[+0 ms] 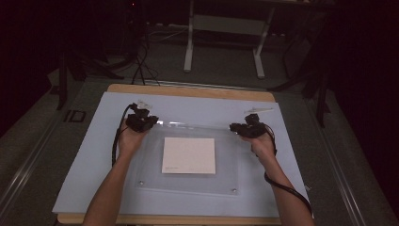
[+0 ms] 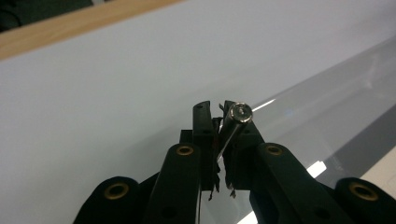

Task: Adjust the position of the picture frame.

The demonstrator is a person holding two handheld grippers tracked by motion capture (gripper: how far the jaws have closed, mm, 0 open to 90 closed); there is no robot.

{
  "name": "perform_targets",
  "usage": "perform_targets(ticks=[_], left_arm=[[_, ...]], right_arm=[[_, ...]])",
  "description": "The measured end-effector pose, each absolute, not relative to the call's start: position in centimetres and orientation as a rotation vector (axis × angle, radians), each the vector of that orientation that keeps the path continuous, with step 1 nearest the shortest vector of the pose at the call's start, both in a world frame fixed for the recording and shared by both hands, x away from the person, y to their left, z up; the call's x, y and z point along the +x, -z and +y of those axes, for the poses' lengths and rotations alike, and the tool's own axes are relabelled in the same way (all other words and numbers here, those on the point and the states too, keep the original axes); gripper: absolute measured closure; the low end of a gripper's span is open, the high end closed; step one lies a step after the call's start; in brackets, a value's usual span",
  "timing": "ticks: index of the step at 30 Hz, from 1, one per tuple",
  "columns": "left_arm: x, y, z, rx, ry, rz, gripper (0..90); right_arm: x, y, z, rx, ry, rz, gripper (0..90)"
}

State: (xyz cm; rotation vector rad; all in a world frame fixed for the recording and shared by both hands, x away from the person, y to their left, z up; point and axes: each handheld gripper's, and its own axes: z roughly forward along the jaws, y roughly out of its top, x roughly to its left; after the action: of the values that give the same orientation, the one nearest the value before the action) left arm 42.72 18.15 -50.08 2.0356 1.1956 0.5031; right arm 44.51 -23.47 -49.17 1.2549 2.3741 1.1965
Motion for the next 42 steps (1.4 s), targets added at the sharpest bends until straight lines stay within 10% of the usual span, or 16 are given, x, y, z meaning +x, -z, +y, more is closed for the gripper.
perform_targets(ticks=[27,42], left_arm=[[42.2,53.2,18.7,1.965,-0.478,1.278,83.4],[40.2,51.4,20.5,1.804,-0.541,1.199,67.3]], right_arm=[[45.0,52.4,-22.2,1.296,-1.193,2.323,82.1],[43.0,51.2,-22.1,1.123,-1.213,2.186,78.2]])
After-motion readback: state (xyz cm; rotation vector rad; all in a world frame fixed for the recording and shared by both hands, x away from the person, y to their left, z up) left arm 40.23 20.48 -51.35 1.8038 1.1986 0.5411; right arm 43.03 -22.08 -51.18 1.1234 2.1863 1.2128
